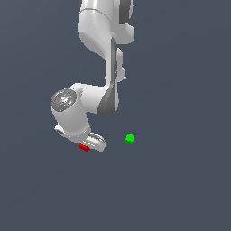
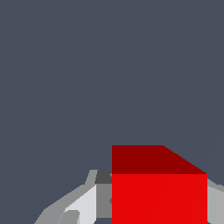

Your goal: Stack the red cube on top of the green cube.

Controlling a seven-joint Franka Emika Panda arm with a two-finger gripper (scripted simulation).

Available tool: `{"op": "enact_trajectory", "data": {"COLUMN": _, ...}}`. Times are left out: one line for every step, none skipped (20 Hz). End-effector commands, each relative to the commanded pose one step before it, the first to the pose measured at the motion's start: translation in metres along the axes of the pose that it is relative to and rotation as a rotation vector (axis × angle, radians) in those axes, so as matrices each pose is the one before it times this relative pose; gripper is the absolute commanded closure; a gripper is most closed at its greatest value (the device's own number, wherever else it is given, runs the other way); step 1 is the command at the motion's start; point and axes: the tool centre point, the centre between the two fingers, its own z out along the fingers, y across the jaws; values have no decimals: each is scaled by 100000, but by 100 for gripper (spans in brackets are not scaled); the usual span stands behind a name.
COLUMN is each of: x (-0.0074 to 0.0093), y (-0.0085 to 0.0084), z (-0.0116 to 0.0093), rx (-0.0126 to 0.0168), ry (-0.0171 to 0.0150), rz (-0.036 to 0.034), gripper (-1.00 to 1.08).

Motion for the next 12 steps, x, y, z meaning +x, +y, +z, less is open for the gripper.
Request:
{"op": "enact_trajectory", "data": {"x": -1633, "y": -1867, "z": 427, "rx": 40, "ry": 61, "rz": -122, "gripper": 108}}
{"op": "enact_trajectory", "data": {"x": -708, "y": -798, "z": 204, "rx": 0, "ry": 0, "rz": 0, "gripper": 108}}
{"op": "enact_trajectory", "data": {"x": -739, "y": -836, "z": 214, "rx": 0, "ry": 0, "rz": 0, "gripper": 108}}
{"op": "enact_trajectory", "data": {"x": -743, "y": -844, "z": 215, "rx": 0, "ry": 0, "rz": 0, "gripper": 108}}
{"op": "enact_trajectory", "data": {"x": -745, "y": -872, "z": 228, "rx": -9, "ry": -18, "rz": -44, "gripper": 108}}
{"op": "enact_trajectory", "data": {"x": -733, "y": -839, "z": 214, "rx": 0, "ry": 0, "rz": 0, "gripper": 108}}
{"op": "enact_trajectory", "data": {"x": -727, "y": -837, "z": 213, "rx": 0, "ry": 0, "rz": 0, "gripper": 108}}
{"op": "enact_trajectory", "data": {"x": -719, "y": -835, "z": 212, "rx": 0, "ry": 0, "rz": 0, "gripper": 108}}
{"op": "enact_trajectory", "data": {"x": -710, "y": -830, "z": 211, "rx": 0, "ry": 0, "rz": 0, "gripper": 108}}
{"op": "enact_trajectory", "data": {"x": -696, "y": -817, "z": 207, "rx": 0, "ry": 0, "rz": 0, "gripper": 108}}
{"op": "enact_trajectory", "data": {"x": -677, "y": -796, "z": 202, "rx": 0, "ry": 0, "rz": 0, "gripper": 108}}
{"op": "enact_trajectory", "data": {"x": -654, "y": -769, "z": 195, "rx": 0, "ry": 0, "rz": 0, "gripper": 108}}
